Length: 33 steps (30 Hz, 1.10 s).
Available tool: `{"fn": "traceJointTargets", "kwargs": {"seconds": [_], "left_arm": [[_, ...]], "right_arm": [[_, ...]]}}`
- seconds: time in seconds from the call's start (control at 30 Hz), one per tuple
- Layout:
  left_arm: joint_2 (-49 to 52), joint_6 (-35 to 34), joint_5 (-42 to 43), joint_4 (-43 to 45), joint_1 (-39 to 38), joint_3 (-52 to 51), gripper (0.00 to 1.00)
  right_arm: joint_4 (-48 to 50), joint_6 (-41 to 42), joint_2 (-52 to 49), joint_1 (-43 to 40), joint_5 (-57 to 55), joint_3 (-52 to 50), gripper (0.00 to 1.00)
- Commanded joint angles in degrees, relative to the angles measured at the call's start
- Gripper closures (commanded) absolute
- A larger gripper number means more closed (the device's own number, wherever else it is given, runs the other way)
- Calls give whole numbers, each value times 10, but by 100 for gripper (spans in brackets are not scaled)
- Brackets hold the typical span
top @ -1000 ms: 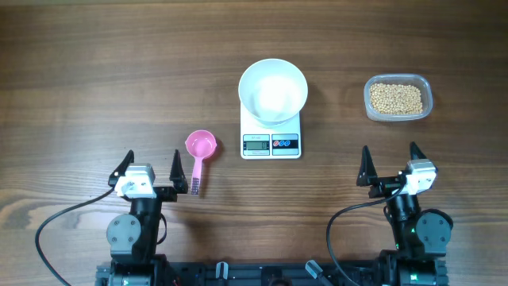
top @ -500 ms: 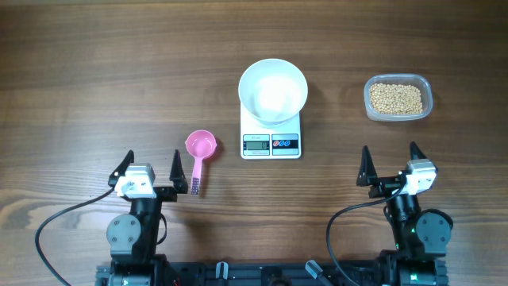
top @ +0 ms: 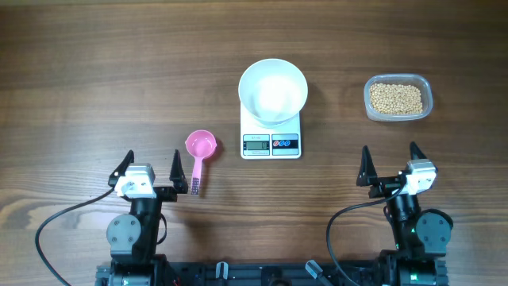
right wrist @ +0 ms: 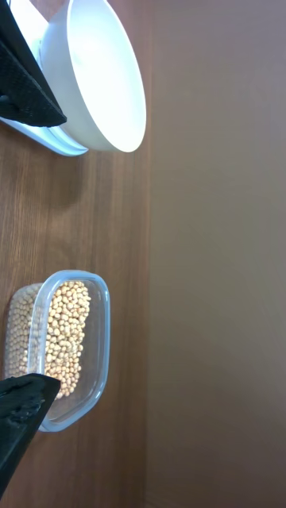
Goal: Scoop item into bowl and weigh 150g on scale
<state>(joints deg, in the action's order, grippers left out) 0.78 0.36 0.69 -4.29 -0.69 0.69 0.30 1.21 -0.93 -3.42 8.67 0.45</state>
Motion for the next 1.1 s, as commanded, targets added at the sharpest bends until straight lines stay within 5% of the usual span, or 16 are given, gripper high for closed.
{"fn": "traceJointTargets", "kwargs": {"seconds": [0.0,0.8,1.07], "left_arm": [[-6,9,-7,0,3,-4,0],[-6,7,16,0,2,-4,0],[-6,7,18,81,2,-4,0]], "right_arm": [[3,3,5,3,-8,-2,0],[3,3,5,3,-8,-2,0],[3,3,5,3,-8,-2,0]]}}
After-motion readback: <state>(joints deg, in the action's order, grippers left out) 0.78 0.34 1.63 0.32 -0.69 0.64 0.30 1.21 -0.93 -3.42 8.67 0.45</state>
